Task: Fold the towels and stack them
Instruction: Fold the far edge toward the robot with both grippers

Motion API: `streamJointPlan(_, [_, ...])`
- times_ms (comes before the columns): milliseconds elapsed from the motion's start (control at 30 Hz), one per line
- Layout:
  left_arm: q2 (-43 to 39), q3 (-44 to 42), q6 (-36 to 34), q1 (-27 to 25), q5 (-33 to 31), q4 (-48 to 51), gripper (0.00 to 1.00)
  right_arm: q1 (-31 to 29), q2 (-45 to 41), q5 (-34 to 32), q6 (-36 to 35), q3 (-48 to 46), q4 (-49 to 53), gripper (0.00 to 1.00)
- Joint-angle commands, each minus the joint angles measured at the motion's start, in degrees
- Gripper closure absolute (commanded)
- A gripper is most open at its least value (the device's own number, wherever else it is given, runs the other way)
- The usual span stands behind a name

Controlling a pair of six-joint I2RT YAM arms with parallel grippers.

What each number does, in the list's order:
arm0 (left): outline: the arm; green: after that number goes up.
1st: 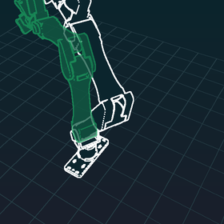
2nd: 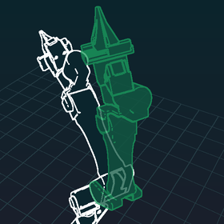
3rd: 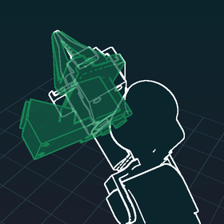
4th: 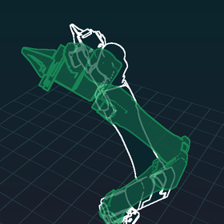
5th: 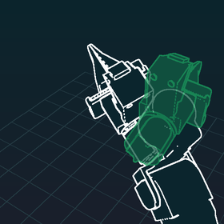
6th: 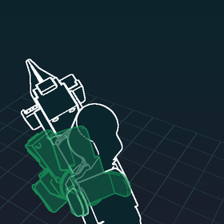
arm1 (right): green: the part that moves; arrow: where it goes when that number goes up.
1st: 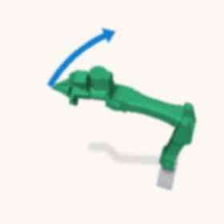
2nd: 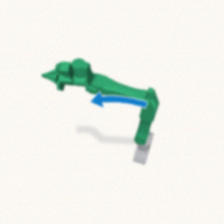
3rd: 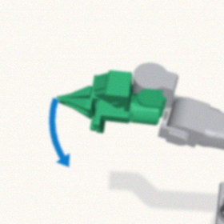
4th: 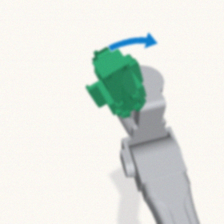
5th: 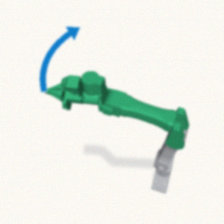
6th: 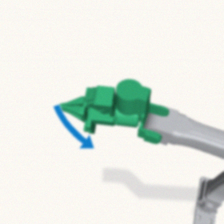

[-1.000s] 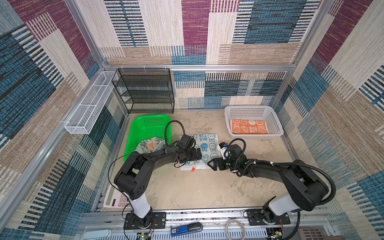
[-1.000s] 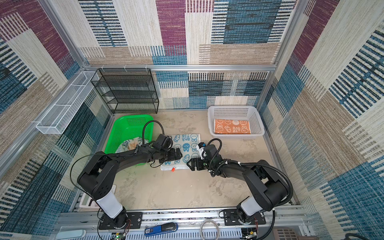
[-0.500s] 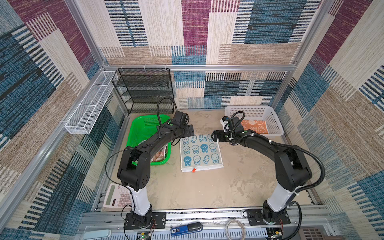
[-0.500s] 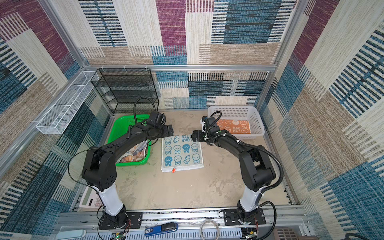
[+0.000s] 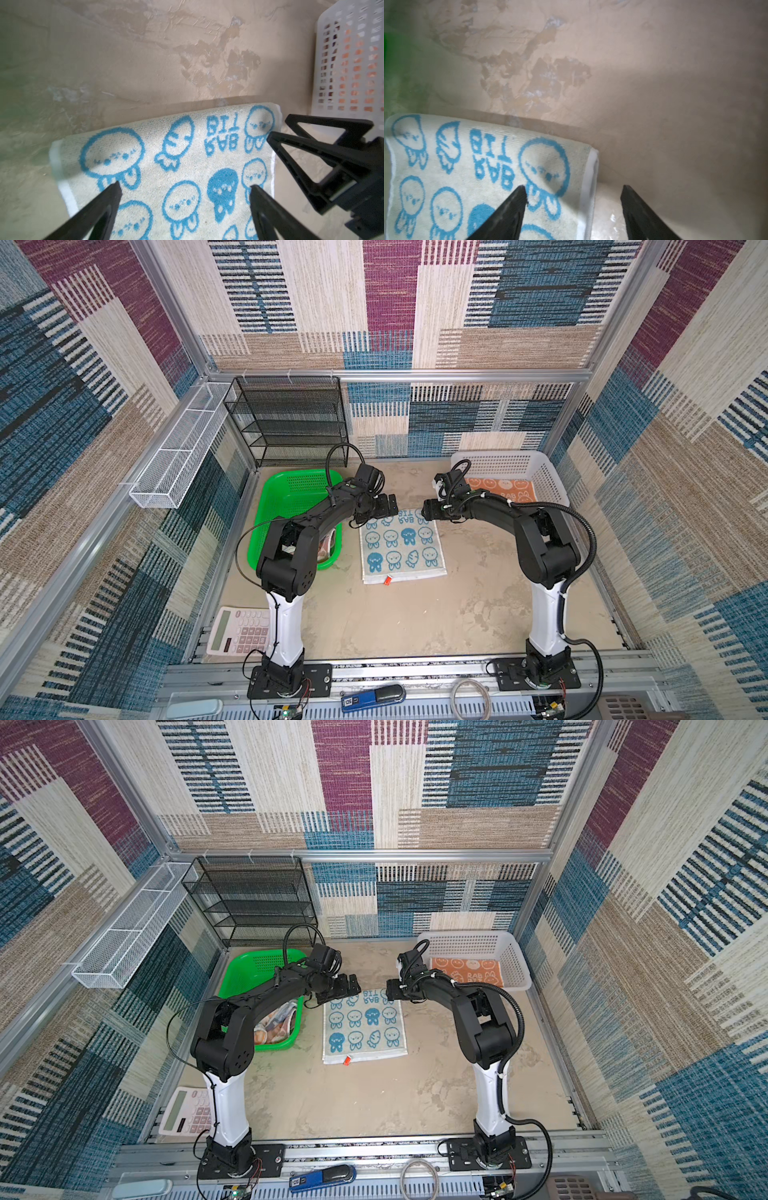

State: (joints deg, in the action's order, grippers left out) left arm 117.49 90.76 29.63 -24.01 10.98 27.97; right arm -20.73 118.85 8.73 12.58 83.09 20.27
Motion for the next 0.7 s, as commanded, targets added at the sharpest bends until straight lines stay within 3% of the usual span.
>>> streamJointPlan(0, [1.6,1.2,-1.5,0.4,1.2,1.5,0.01,0.2,1.1,-0.7,-1.1,0.8,-1.4,0.28])
streamJointPlan(233, [3.9,1.8,-2.4,0.6,1.2,2.4,0.01,0.2,3.3,0.0,-1.6,2.1,-2.0,0.44])
streamJointPlan(533, [5.2,2.2,-3.1,1.0,1.1,3.3,0.01,0.3,4.1,0.2,-2.4,2.8,-3.0,0.54])
streamJointPlan(667, [5.4,2.1,-3.3,1.1,0.8,3.6,0.01,0.3,4.7,0.6,-2.5,3.2,-2.9,0.63])
